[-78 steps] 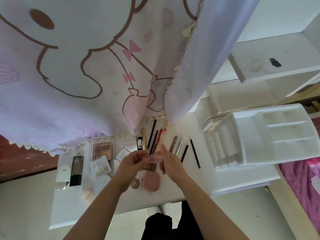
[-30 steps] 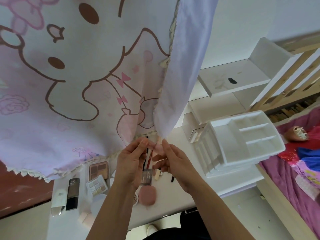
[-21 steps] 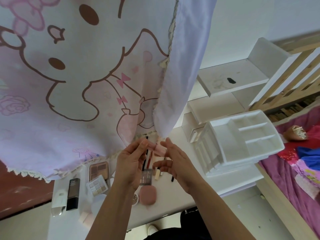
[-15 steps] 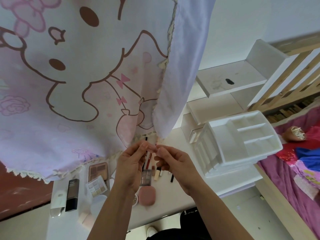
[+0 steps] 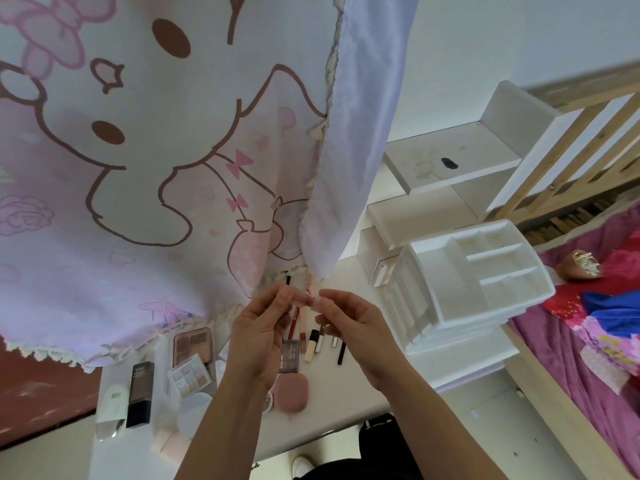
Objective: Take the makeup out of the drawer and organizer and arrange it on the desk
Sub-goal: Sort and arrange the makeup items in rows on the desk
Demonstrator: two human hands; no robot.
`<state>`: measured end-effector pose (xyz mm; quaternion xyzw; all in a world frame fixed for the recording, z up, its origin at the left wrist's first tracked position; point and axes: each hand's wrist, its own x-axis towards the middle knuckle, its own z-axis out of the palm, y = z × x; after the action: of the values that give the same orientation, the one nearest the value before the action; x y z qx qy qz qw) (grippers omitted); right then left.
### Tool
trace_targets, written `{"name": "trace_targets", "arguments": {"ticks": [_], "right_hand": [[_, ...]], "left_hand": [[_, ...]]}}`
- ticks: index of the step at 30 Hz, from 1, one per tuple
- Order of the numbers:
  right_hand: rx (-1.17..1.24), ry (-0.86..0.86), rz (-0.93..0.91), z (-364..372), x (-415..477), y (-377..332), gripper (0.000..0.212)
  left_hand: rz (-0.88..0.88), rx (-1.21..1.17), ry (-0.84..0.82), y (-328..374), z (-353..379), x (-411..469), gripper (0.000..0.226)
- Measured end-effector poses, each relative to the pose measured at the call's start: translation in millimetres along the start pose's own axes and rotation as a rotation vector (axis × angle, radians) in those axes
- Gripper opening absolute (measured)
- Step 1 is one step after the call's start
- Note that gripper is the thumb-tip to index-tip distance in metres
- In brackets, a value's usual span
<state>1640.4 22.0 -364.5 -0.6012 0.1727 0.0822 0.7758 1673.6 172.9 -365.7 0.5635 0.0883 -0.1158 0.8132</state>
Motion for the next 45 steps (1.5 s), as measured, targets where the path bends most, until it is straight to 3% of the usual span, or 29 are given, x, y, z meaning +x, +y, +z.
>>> {"name": "trace_targets", "arguments": {"ticks": [5,11,18,22,25,29,33,38,40,45], "right_hand": [[-0.014,0.042,-0.067,-9.9,5.7,4.6,0.022],[-0.013,0.028,-0.052,-32.0,21.1,11.6,0.027],[-0.153,0.090,0.231,-55.5,56.1,24.2,0.041],[-0.168,0.089,0.198,-75.5,78.2,42.5,0.020],[-0.148,0.112,0.259,-87.1,93.8,62.8,0.030],[-0.564,0.206,0.304,-109.1,109.0,106.3,0.064],[-0.923,0.234,0.224,-124.7,106.7,143.6,0.084],[-0.965,0.215,0.210,-127.5,106.4,164.6,0.078],[-0.987,0.236,0.233,-131.6,110.5,170.4,0.074],[-1.022,0.238,0.229,-138.9,117.4,182.4,0.040]], "left_hand": [[-0.034,0.068,-0.017,-6.8,-0.7,-0.5,0.029],[-0.086,0.471,-0.110,-22.3,-10.5,18.8,0.034],[-0.121,0.599,-0.136,-49.5,-0.4,43.0,0.029],[-0.132,0.674,-0.134,-74.0,2.9,60.5,0.025],[-0.186,0.699,-0.084,-98.1,2.0,77.4,0.022],[-0.245,0.697,0.045,-133.4,2.8,100.1,0.024],[-0.268,0.673,0.139,-162.2,12.4,117.0,0.018],[-0.303,0.697,0.232,-186.3,32.3,142.1,0.045],[-0.292,0.701,0.275,-191.9,44.5,152.3,0.045],[-0.249,0.823,0.306,-202.7,63.8,171.7,0.050]]}}
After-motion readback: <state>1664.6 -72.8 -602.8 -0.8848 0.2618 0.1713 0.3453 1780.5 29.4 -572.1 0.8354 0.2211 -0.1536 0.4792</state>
